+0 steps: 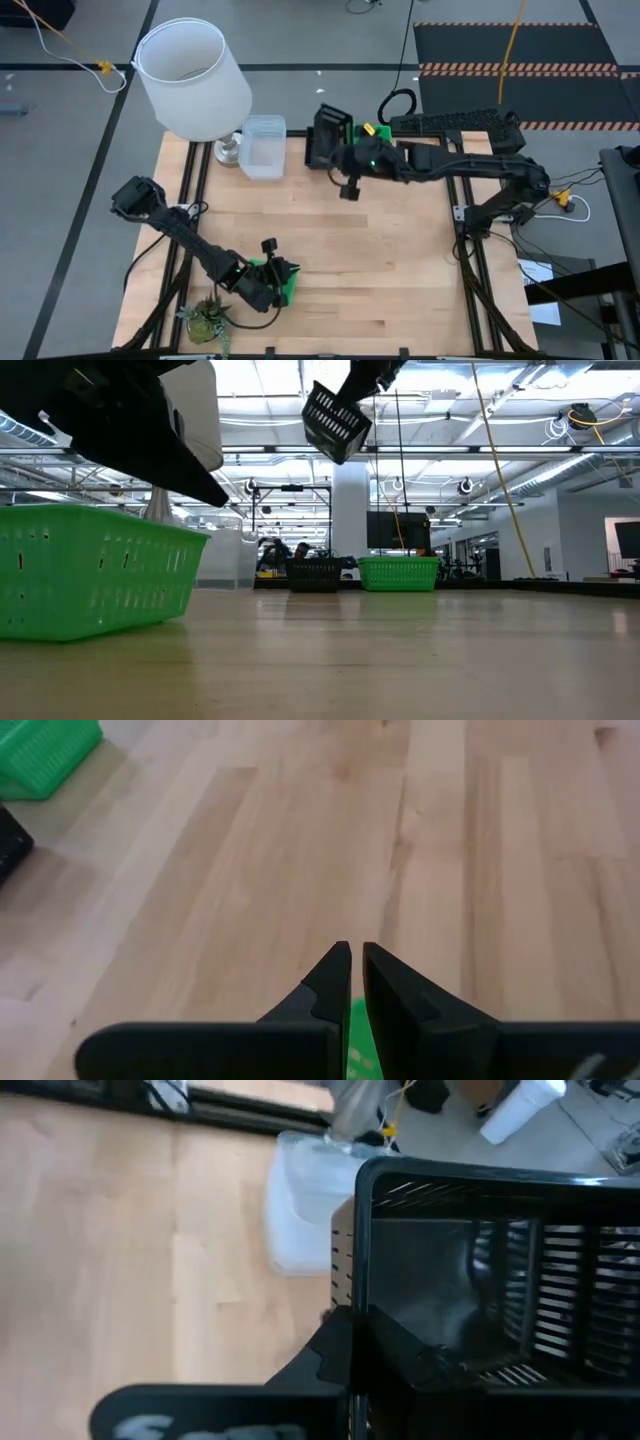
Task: Stack baskets by color
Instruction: Stack the black bin on the top stacked black bins
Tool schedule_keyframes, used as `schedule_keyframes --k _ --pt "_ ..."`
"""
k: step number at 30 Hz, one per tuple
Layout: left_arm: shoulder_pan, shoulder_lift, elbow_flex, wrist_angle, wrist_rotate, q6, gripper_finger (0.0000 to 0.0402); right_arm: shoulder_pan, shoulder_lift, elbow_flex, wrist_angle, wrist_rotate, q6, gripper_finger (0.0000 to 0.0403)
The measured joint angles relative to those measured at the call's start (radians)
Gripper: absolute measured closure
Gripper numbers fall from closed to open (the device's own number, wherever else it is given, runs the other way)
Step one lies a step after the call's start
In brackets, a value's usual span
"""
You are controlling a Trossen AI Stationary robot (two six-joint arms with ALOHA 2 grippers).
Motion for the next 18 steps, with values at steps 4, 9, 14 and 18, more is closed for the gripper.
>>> schedule_keyframes --k 4,9,14,18 --pt "0.022 0.0 0.0 0.0 -0.004 0.042 0.0369 -0.061 0.03 0.003 0.073 -0.062 -0.064 0.0396" --pt "0.055 0.0 0.0 -0.007 -0.004 0.05 0.0369 -0.125 0.097 0.004 0.124 -0.076 -0.111 0.0395" --pt "0.068 0.0 0.0 -0.006 -0.001 0.058 0.0369 -0.182 0.195 0.004 0.154 -0.101 -0.143 0.0395" --pt "0.068 0.0 0.0 -0.02 0.002 0.068 0.0369 -0.216 0.28 0.002 0.188 -0.154 -0.165 0.0395"
